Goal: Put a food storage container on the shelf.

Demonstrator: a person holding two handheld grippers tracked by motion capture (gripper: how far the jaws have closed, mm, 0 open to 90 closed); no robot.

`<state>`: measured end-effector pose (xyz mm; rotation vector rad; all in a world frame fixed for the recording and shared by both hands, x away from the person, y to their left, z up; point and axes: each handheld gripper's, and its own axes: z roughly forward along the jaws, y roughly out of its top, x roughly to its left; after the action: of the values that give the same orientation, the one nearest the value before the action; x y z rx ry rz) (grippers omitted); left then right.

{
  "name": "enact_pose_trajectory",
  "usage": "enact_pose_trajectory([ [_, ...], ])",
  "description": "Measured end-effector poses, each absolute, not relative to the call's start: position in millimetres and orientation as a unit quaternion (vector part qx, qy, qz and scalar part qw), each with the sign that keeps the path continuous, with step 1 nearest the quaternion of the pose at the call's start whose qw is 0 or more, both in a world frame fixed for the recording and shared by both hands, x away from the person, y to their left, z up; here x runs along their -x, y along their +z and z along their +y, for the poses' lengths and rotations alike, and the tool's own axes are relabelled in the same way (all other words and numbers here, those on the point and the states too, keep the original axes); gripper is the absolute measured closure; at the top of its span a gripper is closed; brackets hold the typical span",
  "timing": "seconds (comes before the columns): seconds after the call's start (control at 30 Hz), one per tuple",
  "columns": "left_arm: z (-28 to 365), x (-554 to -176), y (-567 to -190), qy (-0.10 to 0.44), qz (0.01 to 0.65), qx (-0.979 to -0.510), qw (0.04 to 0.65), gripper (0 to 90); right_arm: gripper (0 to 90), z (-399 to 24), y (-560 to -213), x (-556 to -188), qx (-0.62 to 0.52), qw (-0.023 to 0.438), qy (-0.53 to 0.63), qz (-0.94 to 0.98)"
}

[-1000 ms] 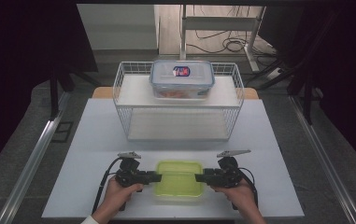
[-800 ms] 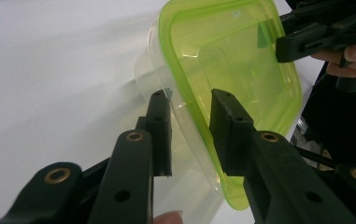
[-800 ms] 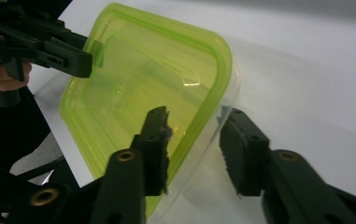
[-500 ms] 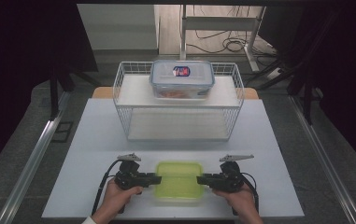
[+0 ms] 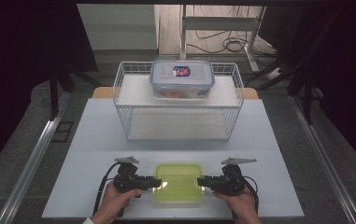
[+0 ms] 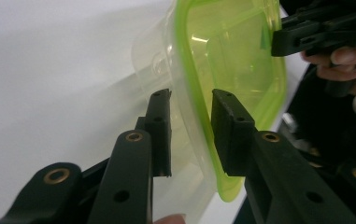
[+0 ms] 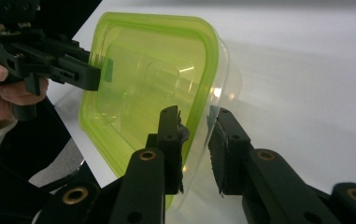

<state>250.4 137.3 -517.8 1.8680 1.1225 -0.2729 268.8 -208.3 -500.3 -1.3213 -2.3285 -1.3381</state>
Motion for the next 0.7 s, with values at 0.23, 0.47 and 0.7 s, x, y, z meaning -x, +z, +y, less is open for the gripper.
enact_pose_trajectory([
  [0.23, 135.9, -244.7, -515.3, -0.093, 0.445, -0.766, 0.455, 70.5, 77.6, -210.1, -500.7, -266.2, 0.445, 0.081, -0.452, -0.769],
  [0.47, 135.2, -240.9, -513.7, -0.083, 0.439, -0.767, 0.461, 74.5, 80.8, -214.5, -499.5, -263.2, 0.446, 0.084, -0.462, -0.762],
  [0.7, 135.6, -238.2, -511.7, -0.074, 0.432, -0.771, 0.462, 75.4, 81.0, -213.8, -495.5, -260.4, 0.434, 0.072, -0.468, -0.766],
])
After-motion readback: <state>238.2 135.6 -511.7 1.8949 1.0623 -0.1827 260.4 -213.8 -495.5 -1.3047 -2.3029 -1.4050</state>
